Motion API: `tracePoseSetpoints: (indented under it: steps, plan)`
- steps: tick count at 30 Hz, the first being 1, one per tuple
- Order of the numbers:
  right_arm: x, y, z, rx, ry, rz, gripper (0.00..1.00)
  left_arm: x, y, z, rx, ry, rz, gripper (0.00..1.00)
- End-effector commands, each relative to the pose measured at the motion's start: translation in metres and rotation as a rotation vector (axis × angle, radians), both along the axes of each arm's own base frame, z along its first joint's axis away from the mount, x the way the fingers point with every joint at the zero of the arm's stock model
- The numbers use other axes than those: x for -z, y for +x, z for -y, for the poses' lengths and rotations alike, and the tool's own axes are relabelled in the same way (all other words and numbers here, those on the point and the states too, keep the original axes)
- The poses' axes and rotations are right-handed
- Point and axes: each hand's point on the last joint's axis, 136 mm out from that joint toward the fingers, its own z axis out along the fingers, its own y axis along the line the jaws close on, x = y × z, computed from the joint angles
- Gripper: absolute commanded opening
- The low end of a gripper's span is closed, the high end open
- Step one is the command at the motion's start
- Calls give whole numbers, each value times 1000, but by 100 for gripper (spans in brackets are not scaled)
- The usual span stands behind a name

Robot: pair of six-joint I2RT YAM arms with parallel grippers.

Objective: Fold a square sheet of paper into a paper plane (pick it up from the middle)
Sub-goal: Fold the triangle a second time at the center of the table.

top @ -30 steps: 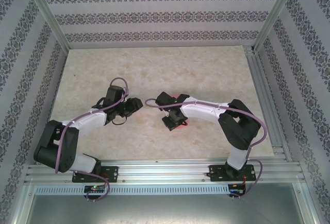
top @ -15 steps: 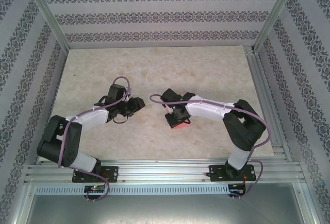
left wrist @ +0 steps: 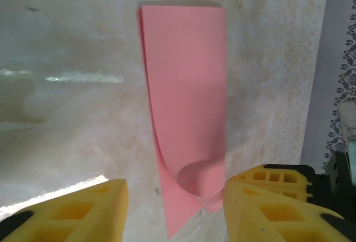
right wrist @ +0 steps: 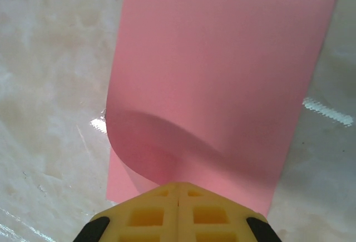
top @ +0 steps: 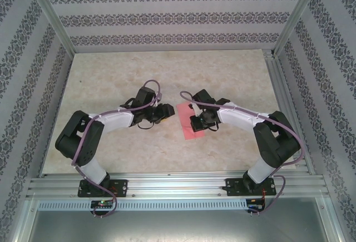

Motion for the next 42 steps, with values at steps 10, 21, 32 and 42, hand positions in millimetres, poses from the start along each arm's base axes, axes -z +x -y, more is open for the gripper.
tracePoseSetpoints:
  steps: [10, 21, 32, 42]
  plan:
    - [-10, 11, 8, 56, 121, 38, 0, -2, 21, 52, -25, -72, -32, 52]
    - [-9, 10, 8, 57, 142, 33, 0, -11, -19, 52, -144, -106, -111, 64]
    - [-8, 10, 9, 62, 150, 34, 0, 5, -19, 70, -183, -172, -163, 65]
    - [-7, 10, 10, 68, 153, 34, 0, 16, -22, 73, -218, -170, -188, 69]
